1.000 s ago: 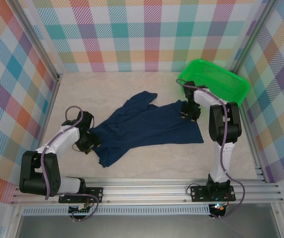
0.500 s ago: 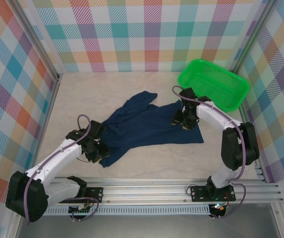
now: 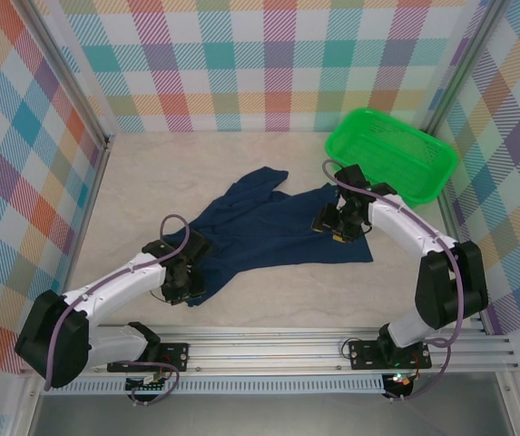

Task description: Fold and stack the t-shirts

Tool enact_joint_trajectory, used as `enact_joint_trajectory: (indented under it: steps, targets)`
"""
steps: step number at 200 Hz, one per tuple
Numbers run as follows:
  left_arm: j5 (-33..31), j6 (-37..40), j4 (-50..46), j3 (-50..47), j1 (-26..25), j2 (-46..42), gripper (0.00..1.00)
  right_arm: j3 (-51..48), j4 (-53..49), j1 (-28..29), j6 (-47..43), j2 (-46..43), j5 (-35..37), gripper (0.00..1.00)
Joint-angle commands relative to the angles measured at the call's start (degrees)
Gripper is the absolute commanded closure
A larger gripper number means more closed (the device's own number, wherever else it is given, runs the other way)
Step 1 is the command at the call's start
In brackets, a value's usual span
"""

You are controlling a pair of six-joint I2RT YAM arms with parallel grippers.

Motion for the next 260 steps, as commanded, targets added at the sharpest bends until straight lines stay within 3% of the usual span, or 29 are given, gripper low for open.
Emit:
enact_joint_trajectory:
  steps: [1, 48, 85, 125, 171, 260]
  targets:
    - [-2.1, -1.3, 1.0, -0.9, -1.3, 1.6, 0.66, -0.3, 0.2, 0.1, 0.9, -1.5, -1.2, 0.43]
    - [-2.2, -1.1, 2.2, -0.5, -2.1, 3.2, 0.81, -0.4, -0.3, 0.0, 0.7, -1.8, -0.7, 0.43]
    - [-2.6, -1.4, 0.4, 0.1, -2.4, 2.2, 1.0, -2.0, -0.9, -1.1, 1.3, -2.6, 0.9, 0.43]
    - [-6.5, -3.6, -6.3, 3.9, -2.5, -2.4, 1.0, -5.1, -4.2, -6.1, 5.3, -5.8, 7.5, 0.43]
    - [-11.3, -6.8, -11.4, 7.9, -2.5, -5.2, 1.0, -11.1, -0.8, -15.9, 10.0, -7.9, 6.5, 0.42]
    - [-12.5, -8.5, -10.6, 8.3, -2.5, -5.3, 1.0, -13.5, 0.8, -17.7, 12.3, 3.0, 11.1, 0.44]
